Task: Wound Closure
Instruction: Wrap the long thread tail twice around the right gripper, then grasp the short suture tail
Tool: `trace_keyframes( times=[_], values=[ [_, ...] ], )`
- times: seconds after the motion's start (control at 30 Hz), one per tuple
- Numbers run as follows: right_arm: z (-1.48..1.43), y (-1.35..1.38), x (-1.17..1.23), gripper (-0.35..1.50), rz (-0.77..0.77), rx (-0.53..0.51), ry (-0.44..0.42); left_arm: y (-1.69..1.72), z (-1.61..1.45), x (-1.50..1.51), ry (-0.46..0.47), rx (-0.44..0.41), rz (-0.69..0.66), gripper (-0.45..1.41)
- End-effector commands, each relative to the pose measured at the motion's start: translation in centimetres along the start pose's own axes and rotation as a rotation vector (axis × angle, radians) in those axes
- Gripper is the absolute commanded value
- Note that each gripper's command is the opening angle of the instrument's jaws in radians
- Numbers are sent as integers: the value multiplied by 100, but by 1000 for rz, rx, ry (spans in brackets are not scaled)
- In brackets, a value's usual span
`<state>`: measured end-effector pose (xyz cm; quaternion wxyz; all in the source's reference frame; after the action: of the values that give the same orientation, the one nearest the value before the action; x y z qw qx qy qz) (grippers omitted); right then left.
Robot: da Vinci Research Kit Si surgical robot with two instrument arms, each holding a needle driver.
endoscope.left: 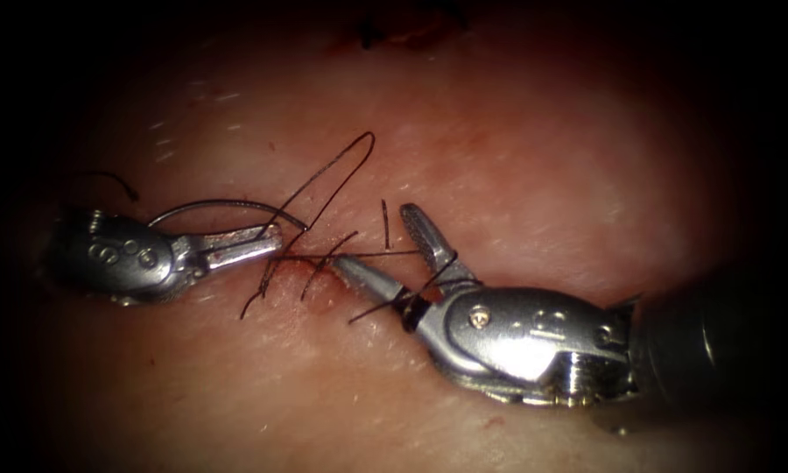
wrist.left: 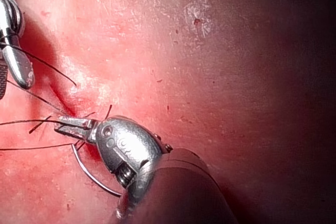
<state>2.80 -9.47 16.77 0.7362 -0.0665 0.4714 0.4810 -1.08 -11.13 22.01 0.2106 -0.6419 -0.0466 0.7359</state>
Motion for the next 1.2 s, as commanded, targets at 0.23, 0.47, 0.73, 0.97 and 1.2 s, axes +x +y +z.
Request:
trace_keyframes(
  times=[0.23, 0.47, 0.73, 0.97, 1.2],
  values=[
    [9, -3, -17, 44, 14, -40, -81, 18, 14, -3, -1, 11, -9, -45],
    [14, 2, -23, 44, 3, -58, -134, 19, 15, 1, -1, 10, -12, -45],
    [28, 8, -28, 44, 2, -76, -156, 21, 16, 2, 0, 7, -13, -45],
    [43, 10, -42, 42, 14, -61, -205, 24, 17, 5, 1, 4, -14, -45],
    [51, 15, -56, 39, 42, -51, -252, 25, 17, 8, 1, 2, -17, -45]
  ],
)
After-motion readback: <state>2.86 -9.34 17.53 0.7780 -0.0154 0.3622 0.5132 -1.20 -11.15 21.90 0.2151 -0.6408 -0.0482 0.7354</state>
